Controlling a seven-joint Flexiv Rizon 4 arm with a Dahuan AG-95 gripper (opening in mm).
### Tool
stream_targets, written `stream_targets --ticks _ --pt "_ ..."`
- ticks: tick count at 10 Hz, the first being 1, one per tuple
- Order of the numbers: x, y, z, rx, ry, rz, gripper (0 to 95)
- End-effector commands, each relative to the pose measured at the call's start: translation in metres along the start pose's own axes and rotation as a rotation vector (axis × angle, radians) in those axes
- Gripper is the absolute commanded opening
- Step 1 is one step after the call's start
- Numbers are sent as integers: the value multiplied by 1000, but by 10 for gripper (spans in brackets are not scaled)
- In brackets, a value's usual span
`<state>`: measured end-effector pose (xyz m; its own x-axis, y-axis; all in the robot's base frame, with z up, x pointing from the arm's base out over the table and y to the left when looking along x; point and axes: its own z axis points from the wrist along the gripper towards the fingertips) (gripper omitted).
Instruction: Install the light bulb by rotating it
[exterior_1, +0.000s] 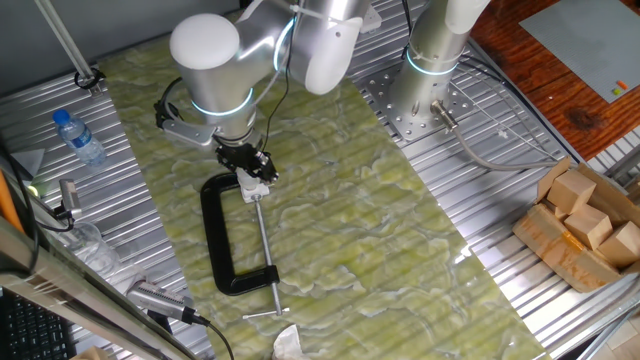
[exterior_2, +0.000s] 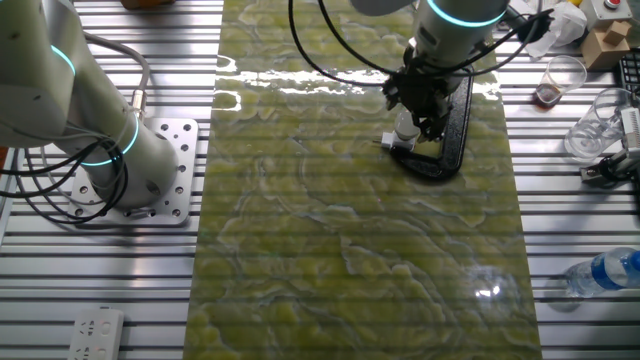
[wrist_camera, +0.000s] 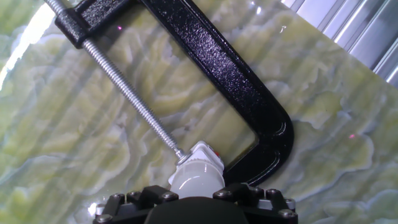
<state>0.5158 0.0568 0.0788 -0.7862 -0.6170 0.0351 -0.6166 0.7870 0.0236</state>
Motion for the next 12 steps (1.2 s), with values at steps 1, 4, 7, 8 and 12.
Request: stream_targets --ticks 1,4,7,8,12 --pt "-1 0 -1 -3 4 -7 760" --pt "-5 0 -3 4 10 -12 760" --pt "-5 1 0 7 6 -20 760" --pt "-5 1 2 6 -1 -18 570" --pt "-5 1 2 8 1 -18 570"
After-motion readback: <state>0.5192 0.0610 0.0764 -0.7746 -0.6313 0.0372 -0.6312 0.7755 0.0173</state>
